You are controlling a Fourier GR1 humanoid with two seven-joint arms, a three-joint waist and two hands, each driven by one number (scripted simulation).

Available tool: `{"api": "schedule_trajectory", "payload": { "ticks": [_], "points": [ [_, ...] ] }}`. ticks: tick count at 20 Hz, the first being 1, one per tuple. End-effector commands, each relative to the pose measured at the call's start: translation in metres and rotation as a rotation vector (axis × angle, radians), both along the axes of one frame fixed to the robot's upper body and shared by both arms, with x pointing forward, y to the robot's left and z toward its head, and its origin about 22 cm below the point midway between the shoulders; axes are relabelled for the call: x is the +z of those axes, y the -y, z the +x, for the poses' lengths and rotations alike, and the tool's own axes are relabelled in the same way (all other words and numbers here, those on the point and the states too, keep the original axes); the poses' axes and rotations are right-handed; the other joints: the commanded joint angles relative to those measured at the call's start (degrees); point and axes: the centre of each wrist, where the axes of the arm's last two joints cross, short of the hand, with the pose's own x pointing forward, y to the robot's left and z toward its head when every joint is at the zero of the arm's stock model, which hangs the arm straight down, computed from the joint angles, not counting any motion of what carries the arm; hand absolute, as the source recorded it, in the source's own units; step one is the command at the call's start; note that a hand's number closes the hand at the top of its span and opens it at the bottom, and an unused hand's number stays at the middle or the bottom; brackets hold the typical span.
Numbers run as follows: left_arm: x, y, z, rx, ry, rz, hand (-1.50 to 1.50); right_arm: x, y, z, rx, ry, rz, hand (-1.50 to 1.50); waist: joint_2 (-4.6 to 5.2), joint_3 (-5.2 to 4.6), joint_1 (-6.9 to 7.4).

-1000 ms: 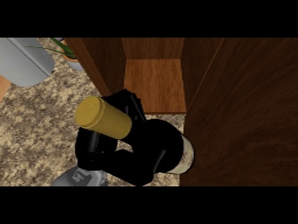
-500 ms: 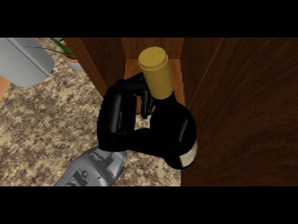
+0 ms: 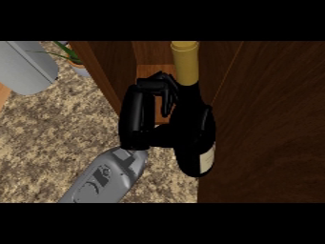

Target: Pick up the wine, place it into the cabinet and close the cabinet

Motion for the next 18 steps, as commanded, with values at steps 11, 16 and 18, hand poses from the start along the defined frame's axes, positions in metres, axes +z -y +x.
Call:
{"api": "schedule_trajectory", "payload": {
  "ticks": [11,16,18],
  "points": [
    [-0.052,-0.013,0.02,0.056,-0.04,-0.004,1.5,0.016,0.003,-0.027,0.031,0.051,0.043,-1.5,0.01,-0.01,0.2],
    [-0.064,-0.002,0.027,0.071,-0.024,0.081,1.5,0.015,0.003,-0.012,0.021,0.037,0.037,-1.5,0.06,-0.01,0.17],
    [-0.079,0.0,0.015,0.12,-0.009,0.103,1.5,0.022,0.001,-0.029,0.035,0.045,0.031,-1.5,-0.03,-0.02,-0.07]
  ]
}}
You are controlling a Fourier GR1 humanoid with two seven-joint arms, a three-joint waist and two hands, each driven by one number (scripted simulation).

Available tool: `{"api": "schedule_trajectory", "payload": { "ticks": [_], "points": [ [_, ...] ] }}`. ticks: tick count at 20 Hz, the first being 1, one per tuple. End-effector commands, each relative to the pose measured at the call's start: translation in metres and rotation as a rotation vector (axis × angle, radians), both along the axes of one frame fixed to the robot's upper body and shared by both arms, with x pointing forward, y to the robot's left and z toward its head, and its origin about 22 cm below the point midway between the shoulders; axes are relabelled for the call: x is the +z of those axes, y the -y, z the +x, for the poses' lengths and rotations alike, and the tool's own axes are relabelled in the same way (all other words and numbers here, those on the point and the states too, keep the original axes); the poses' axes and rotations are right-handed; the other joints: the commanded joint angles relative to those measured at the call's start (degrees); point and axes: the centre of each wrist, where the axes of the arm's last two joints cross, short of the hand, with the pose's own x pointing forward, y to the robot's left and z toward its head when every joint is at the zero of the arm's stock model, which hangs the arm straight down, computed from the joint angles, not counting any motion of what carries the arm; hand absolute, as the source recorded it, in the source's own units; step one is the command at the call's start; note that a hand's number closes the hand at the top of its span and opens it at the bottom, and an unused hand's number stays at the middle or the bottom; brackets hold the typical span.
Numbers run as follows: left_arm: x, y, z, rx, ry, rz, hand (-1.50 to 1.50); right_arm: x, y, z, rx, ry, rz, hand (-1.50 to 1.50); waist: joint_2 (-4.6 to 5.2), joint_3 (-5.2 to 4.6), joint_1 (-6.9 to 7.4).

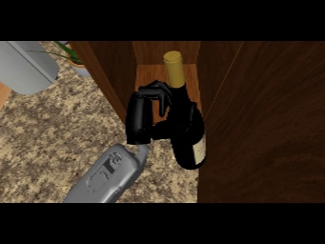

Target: Pick up the wine, place it into the cabinet and close the cabinet

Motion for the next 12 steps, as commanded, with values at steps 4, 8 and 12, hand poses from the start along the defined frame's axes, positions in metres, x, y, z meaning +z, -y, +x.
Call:
{"api": "schedule_trajectory", "payload": {
  "ticks": [4,8,12],
  "points": [
    [-0.021,0.004,-0.003,0.038,0.017,0.044,1.5,0.008,0.006,-0.022,0.041,0.041,0.015,-1.5,-0.01,0.0,0.1],
    [-0.039,-0.023,0.008,0.067,0.028,0.04,1.5,0.008,0.006,-0.03,0.044,0.021,0.02,-1.5,-0.03,-0.01,0.21],
    [-0.032,-0.026,0.025,0.085,0.021,0.007,1.5,0.008,0.0,-0.016,0.026,0.052,0.028,-1.5,0.02,-0.01,0.34]
  ]
}}
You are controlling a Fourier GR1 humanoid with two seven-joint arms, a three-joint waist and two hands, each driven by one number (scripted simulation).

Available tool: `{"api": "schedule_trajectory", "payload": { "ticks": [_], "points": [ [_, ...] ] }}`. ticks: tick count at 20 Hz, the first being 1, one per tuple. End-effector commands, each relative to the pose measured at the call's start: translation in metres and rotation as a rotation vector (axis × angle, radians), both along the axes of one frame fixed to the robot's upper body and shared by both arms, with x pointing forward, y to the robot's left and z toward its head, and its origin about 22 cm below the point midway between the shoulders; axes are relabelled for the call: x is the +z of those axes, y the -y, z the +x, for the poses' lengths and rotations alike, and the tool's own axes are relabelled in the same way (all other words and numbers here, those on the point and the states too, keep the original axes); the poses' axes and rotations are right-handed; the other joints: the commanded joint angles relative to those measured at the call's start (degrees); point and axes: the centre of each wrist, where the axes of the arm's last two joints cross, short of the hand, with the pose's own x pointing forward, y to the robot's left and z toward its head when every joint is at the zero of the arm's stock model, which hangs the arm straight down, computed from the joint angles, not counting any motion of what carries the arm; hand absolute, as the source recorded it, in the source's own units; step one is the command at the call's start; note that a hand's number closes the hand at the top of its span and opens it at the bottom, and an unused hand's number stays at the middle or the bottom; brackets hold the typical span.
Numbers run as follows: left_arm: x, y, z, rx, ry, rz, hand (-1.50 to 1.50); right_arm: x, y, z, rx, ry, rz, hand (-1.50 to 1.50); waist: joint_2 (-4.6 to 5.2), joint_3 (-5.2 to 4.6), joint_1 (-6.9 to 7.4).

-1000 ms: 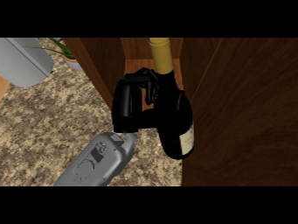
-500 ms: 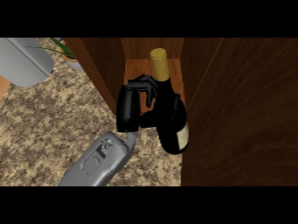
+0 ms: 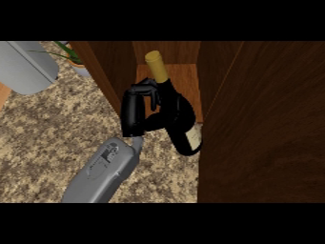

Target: Pick up the wine, place it into the cabinet and close the cabinet

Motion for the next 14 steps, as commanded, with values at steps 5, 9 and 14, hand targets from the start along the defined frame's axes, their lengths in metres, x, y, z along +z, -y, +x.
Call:
{"api": "schedule_trajectory", "payload": {
  "ticks": [5,9,14],
  "points": [
    [0.003,-0.002,0.01,0.01,-0.021,-0.02,1.5,0.013,0.005,-0.025,0.049,0.032,0.042,-1.5,-0.07,0.01,0.12],
    [0.004,-0.018,0.029,-0.016,-0.051,-0.026,1.5,0.014,-0.001,-0.028,0.057,0.029,0.046,-1.5,-0.05,0.0,0.17],
    [0.006,-0.01,0.051,0.013,-0.071,-0.032,1.5,0.005,0.0,-0.026,0.063,0.029,0.054,-1.5,0.13,0.0,-0.65]
  ]
}}
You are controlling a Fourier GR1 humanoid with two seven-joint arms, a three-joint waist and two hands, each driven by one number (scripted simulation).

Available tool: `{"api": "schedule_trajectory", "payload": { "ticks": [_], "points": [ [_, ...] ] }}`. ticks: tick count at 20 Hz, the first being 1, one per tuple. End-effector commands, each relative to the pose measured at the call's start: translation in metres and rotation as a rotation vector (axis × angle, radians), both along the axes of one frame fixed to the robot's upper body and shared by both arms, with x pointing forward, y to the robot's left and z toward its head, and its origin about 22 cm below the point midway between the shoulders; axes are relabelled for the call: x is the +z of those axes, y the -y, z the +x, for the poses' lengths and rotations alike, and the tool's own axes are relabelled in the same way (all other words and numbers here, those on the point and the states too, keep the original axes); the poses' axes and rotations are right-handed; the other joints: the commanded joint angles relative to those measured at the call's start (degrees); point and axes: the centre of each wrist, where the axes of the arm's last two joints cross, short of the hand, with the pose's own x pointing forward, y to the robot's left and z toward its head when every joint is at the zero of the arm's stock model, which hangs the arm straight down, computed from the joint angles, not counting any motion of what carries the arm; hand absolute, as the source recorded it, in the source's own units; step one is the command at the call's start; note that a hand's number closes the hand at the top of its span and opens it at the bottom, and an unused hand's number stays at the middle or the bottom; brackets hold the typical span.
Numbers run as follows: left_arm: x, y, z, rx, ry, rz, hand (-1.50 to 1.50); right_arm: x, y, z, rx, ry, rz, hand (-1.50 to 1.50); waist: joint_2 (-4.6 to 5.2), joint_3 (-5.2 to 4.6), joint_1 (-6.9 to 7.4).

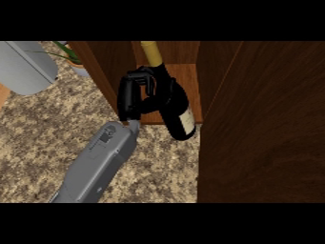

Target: Pick up the wine, place it into the cabinet and close the cabinet

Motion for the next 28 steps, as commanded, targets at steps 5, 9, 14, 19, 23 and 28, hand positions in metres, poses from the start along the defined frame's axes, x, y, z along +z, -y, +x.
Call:
{"api": "schedule_trajectory", "payload": {
  "ticks": [5,9,14,19,23,28],
  "points": [
    [-0.004,-0.005,0.024,0.032,-0.034,0.035,1.5,0.012,0.001,-0.024,0.039,0.038,0.055,-1.5,0.07,-0.01,-0.18],
    [0.006,-0.002,0.042,0.045,-0.028,0.042,1.5,0.003,-0.002,-0.033,0.059,0.032,0.061,-1.5,0.17,0.01,-0.92],
    [0.004,-0.001,0.05,0.096,0.039,0.103,1.5,-0.003,-0.003,-0.009,0.062,0.059,0.057,-1.5,0.39,0.0,-1.1],
    [0.026,-0.007,0.067,0.132,0.061,0.114,1.5,0.008,-0.004,-0.03,0.082,0.022,0.029,-1.5,0.14,-0.01,-0.55],
    [0.009,-0.023,0.068,0.132,0.06,0.12,1.5,-0.001,0.003,-0.025,0.082,0.026,0.047,-1.5,0.41,0.01,-1.14],
    [0.004,-0.014,0.068,0.175,-0.005,0.039,1.5,0.005,-0.006,-0.016,0.09,0.042,0.061,-1.5,0.81,-0.04,-1.99]
  ]
}}
